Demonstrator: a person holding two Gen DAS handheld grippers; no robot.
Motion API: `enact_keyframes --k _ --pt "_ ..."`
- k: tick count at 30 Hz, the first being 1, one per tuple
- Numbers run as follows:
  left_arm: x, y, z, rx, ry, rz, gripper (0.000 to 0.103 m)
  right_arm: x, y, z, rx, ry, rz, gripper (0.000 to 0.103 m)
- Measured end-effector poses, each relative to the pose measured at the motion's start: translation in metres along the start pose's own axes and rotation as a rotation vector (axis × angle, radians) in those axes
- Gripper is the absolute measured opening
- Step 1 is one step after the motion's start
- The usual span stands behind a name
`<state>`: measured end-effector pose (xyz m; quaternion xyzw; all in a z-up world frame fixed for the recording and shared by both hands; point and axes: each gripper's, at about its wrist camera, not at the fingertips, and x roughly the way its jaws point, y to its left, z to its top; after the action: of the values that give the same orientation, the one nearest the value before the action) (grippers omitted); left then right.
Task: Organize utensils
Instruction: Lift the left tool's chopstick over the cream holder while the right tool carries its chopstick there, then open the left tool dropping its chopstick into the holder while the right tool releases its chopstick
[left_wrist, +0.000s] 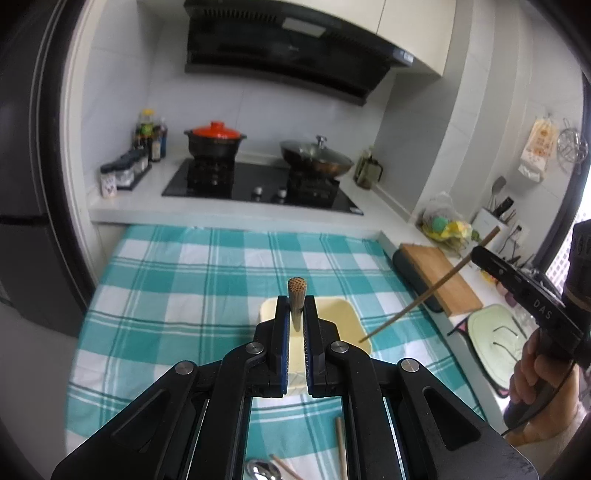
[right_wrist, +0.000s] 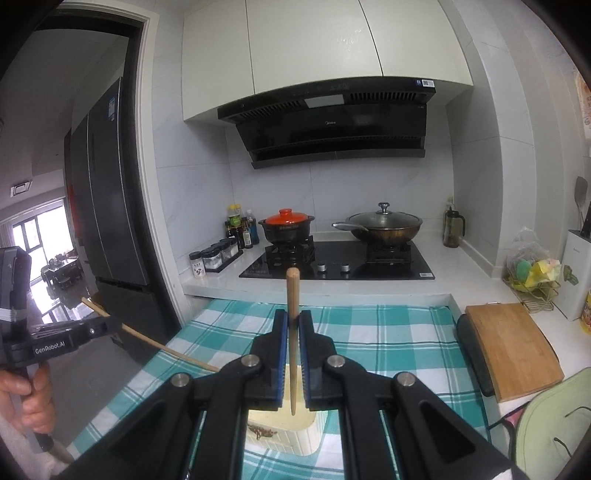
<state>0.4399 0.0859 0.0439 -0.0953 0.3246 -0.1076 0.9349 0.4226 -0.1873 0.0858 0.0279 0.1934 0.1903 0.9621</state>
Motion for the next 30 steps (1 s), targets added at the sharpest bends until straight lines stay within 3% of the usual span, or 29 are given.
enact_keyframes --k 5,9,12,13,15,16,17,21,24,27,30 --pt "0.079 0.012 -0.011 -0.023 0.201 0.010 0.005 0.083 -0.007 -0.021 0.053 0.202 0.021 0.006" --pt "0.120 0.025 -0.019 -0.057 0.273 0.063 0.006 0.140 -0.024 -0.050 0.147 0.365 0.009 0.006" --pt "0.135 0.035 -0.015 -0.097 0.268 0.090 0.007 0.161 -0.036 -0.061 0.194 0.407 -0.004 0.007" --pt "0.137 0.038 -0.013 -0.113 0.265 0.098 0.011 0.165 -0.039 -0.063 0.206 0.409 -0.013 0.010" --pt "0.137 0.042 -0.006 -0.145 0.252 0.079 0.040 0.171 -0.044 -0.063 0.221 0.418 -0.036 0.018" --pt "0.131 0.044 -0.004 -0.155 0.233 0.075 0.047 0.173 -0.045 -0.061 0.229 0.420 -0.040 0.037" --pt "0.123 0.044 -0.001 -0.157 0.205 0.075 0.057 0.173 -0.047 -0.059 0.241 0.418 -0.048 0.051" --pt "0.074 0.040 -0.004 -0.088 0.091 0.100 0.077 0.143 -0.050 -0.048 0.251 0.351 -0.031 0.052" --pt "0.031 0.036 -0.025 -0.019 0.014 0.122 0.093 0.105 -0.044 -0.047 0.191 0.301 -0.035 0.052" --pt "-0.006 0.035 -0.061 0.018 -0.026 0.126 0.098 0.058 -0.033 -0.061 0.089 0.262 -0.074 0.055" --pt "-0.026 0.037 -0.109 0.024 -0.014 0.147 0.099 0.010 -0.022 -0.089 0.019 0.237 -0.119 0.060"
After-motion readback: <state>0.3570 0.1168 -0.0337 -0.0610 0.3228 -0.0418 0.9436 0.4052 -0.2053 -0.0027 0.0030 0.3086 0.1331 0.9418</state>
